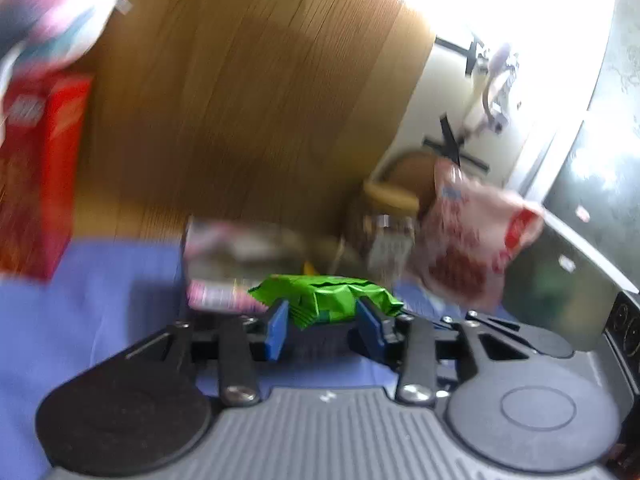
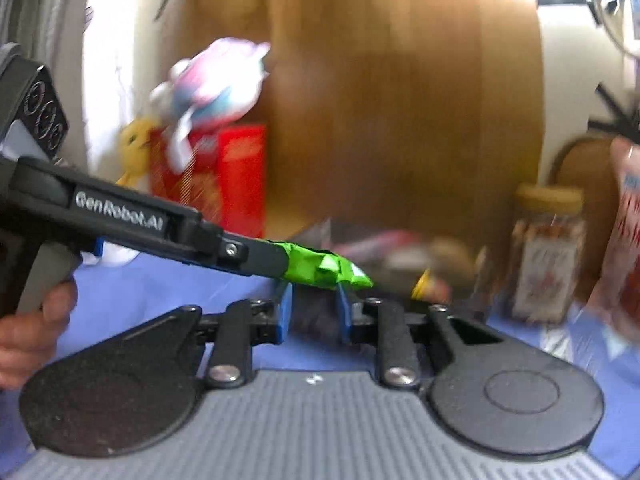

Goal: Organize snacks
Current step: 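Carry the green snack into the tin and release it, then grasp the white cup with yellow lid with the left tool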

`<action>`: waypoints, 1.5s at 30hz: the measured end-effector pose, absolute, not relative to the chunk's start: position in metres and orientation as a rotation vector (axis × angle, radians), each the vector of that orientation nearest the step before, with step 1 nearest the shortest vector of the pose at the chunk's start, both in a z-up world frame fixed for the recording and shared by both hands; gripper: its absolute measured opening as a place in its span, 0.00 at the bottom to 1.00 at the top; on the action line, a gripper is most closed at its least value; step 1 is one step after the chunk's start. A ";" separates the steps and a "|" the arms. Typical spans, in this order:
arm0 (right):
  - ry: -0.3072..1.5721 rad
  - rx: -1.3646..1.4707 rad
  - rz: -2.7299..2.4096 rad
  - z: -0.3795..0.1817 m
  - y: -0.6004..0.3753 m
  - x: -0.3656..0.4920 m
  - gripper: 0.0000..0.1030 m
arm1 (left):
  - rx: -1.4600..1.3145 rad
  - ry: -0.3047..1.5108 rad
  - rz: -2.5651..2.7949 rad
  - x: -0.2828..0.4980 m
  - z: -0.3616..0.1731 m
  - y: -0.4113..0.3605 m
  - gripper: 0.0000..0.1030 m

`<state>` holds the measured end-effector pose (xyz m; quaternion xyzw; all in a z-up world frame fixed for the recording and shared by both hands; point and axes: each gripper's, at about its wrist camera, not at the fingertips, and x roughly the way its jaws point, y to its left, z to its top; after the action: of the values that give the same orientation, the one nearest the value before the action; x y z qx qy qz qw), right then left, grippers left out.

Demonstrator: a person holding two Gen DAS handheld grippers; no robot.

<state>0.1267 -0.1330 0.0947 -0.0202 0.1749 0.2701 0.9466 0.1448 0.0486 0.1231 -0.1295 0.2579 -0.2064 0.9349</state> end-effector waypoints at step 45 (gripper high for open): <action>0.621 0.221 0.443 0.007 -0.231 0.105 0.50 | -0.222 0.830 -0.539 0.151 0.029 -0.068 0.57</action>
<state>0.1053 -0.2313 0.0072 0.1075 0.3025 0.2158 0.9222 0.1507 -0.0684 0.0289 -0.1065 0.3975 -0.2581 0.8741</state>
